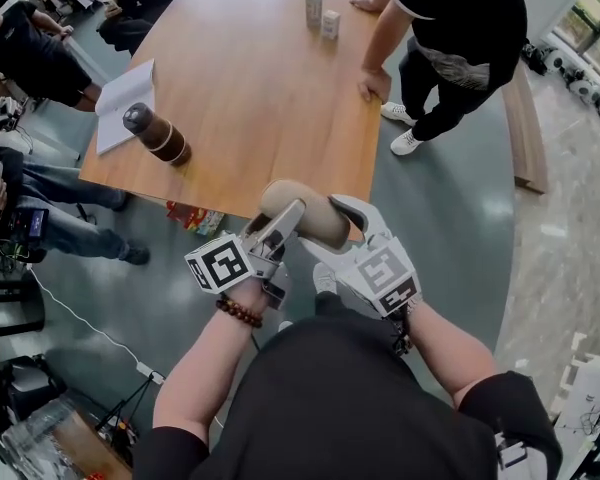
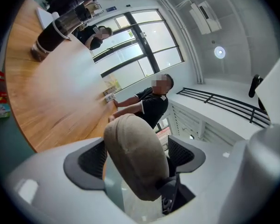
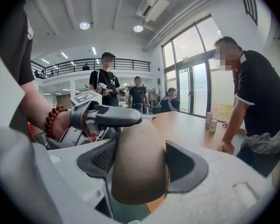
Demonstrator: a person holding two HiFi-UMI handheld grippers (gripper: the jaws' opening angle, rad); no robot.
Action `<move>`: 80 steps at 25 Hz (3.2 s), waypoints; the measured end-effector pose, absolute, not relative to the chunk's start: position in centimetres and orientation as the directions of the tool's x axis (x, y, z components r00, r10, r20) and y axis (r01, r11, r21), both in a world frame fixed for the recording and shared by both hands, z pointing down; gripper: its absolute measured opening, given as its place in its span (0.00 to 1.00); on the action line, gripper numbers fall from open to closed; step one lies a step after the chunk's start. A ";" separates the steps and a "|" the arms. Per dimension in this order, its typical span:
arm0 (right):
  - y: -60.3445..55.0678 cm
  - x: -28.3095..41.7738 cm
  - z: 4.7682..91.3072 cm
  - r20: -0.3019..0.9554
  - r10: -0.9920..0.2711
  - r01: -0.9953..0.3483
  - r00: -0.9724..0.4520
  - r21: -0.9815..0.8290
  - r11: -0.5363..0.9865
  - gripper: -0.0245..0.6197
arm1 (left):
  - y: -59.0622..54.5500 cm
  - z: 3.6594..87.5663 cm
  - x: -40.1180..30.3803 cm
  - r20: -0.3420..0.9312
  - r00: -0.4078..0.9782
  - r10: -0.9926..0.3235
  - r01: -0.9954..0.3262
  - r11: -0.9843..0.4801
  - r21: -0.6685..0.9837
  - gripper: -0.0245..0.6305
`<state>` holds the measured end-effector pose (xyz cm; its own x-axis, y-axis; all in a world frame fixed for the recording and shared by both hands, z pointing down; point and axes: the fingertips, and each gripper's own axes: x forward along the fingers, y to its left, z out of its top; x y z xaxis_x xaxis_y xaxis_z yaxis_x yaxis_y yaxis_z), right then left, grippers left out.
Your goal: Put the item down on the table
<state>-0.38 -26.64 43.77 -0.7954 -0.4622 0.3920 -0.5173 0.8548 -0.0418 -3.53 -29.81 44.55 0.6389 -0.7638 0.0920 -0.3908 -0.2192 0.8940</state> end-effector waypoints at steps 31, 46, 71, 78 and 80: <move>-39.4 3.3 60.8 0.608 -0.440 -0.575 -0.661 -0.033 0.818 0.52 | -34.1 51.9 -3.6 0.309 0.529 -0.790 -0.590 -0.080 0.804 0.48; -39.5 3.0 62.2 0.631 -0.433 -0.575 -0.644 -0.026 0.818 0.55 | -33.7 51.3 -3.6 0.329 0.523 -0.787 -0.668 -0.137 0.732 0.33; -27.6 2.2 47.2 0.450 -0.632 -0.695 -0.631 0.035 0.718 0.03 | -27.0 45.5 -3.4 0.305 0.553 -0.776 -0.807 -0.406 0.429 0.05; -23.7 1.7 44.9 0.406 -0.660 -0.713 -0.632 0.030 0.701 0.02 | -24.5 44.0 -2.6 0.264 0.588 -0.764 -0.785 -0.461 0.414 0.05; -22.8 1.8 44.6 0.399 -0.667 -0.717 -0.629 0.034 0.696 0.02 | -23.7 43.8 -2.3 0.256 0.597 -0.760 -0.779 -0.473 0.412 0.05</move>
<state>1.77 -22.77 44.63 -0.6290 -0.6671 0.3992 -0.7169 0.6964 0.0341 -2.29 -23.70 43.82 0.5970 -0.7604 0.2557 -0.7789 -0.4731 0.4116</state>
